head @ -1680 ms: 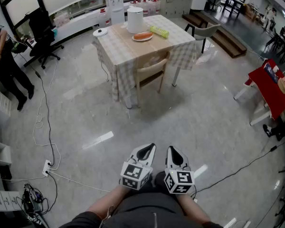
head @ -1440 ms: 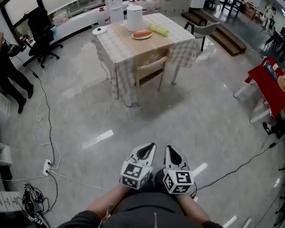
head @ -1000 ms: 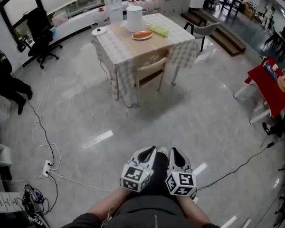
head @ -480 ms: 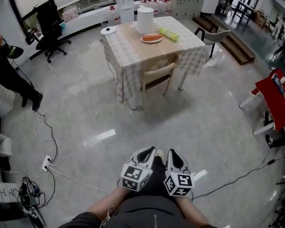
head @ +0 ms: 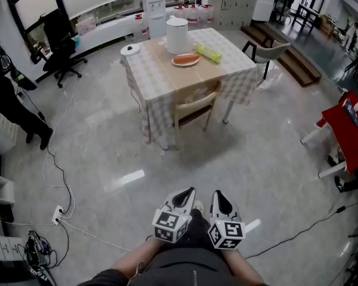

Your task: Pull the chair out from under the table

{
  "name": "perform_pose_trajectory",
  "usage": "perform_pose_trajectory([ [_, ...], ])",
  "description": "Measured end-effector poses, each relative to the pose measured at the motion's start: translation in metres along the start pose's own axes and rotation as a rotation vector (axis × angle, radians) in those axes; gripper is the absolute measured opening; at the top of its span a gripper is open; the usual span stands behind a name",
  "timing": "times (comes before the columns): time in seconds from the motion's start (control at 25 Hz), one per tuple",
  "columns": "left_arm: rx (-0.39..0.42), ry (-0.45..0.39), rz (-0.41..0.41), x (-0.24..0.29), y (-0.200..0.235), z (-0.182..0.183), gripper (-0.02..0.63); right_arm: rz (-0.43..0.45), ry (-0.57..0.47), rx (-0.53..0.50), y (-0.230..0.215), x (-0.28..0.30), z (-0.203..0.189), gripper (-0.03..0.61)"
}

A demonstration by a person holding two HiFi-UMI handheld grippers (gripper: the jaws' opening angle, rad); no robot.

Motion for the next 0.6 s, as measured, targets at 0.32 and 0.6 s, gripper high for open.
perform_pose_trajectory([
  [0.32,0.006,0.007,-0.005,0.042,0.005,0.026,0.009,0.029,0.007,-0.003,-0.026,0.037,0.028,0.012],
  [0.6,0.003,0.021,0.014,0.067,0.013,0.039,0.009,0.07,0.023,-0.006,-0.04,0.065,0.045,0.012],
])
Point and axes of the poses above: the fingertips, and each gripper's own axes: x forward along the fingers, y to its left, z out of its top, the point moved 3 cm from there along -x, backward along the fingers, and after that the axes turned 15 degrees about y, right-handed, at the moved point
